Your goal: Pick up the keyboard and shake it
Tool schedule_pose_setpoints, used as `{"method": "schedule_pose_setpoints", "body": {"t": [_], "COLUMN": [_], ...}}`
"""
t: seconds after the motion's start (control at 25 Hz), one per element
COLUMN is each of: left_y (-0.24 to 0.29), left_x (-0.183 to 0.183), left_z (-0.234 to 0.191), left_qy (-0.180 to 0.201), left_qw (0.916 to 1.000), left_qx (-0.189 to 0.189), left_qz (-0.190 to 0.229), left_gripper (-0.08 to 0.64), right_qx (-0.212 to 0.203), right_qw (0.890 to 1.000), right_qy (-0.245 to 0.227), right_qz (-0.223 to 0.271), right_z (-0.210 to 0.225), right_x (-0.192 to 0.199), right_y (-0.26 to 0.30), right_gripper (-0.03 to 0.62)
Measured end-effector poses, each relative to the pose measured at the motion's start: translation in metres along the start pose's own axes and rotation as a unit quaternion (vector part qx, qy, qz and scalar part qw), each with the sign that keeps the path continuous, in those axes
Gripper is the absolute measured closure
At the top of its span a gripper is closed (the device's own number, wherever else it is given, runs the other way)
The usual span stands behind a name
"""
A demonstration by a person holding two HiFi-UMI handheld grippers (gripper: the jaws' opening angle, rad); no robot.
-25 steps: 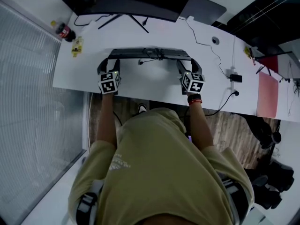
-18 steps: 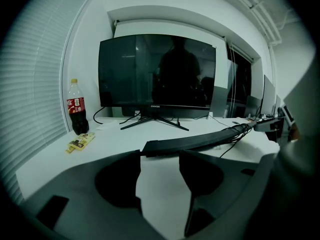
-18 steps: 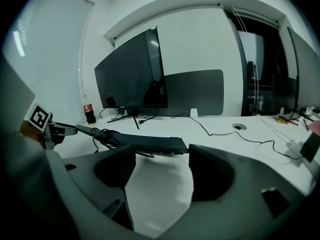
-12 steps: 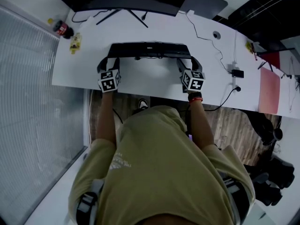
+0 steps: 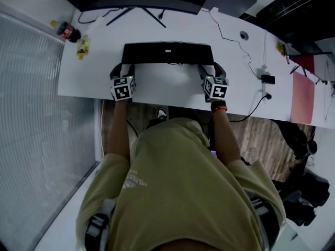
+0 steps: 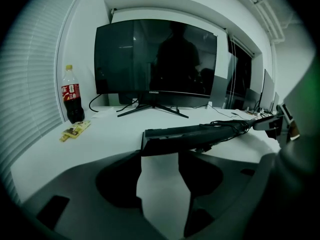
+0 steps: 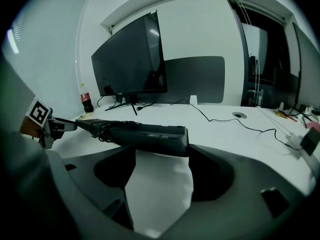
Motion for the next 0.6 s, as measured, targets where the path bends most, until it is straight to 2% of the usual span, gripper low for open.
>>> {"method": "schedule_pose_setpoints", "body": {"t": [0.2,0.6], "left_y": [0.013,0.020], "left_x": [0.014,0.018], "left_z": [-0.006,-0.005], "left_qy": [-0.015,-0.010], "left_qw": [0.9995,0.9980], "left_qx": [0.008,0.006], "left_qz": [-0.028,-0.062], "left_gripper": [0.324,0.324], "right_qx": [-0.001,0.004], "right_qw": [0.999,0.996], "right_qy": [-0.014,0.001], "right_qz": [-0.038,-0.087], "right_z": [-0.002,-0.003], "right_x": [0.014,0.032], "right_y": [0.018,0.029], "right_gripper": [0.256,0.255]}}
Point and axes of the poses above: the fingertips, and each gripper's own axes: y forward along the fingers, z to its right, x out of its underside, the point moved 2 cm from there along -y, backward along the fingers, and after that the axes turned 6 degrees about -y, right-handed, at the moved point
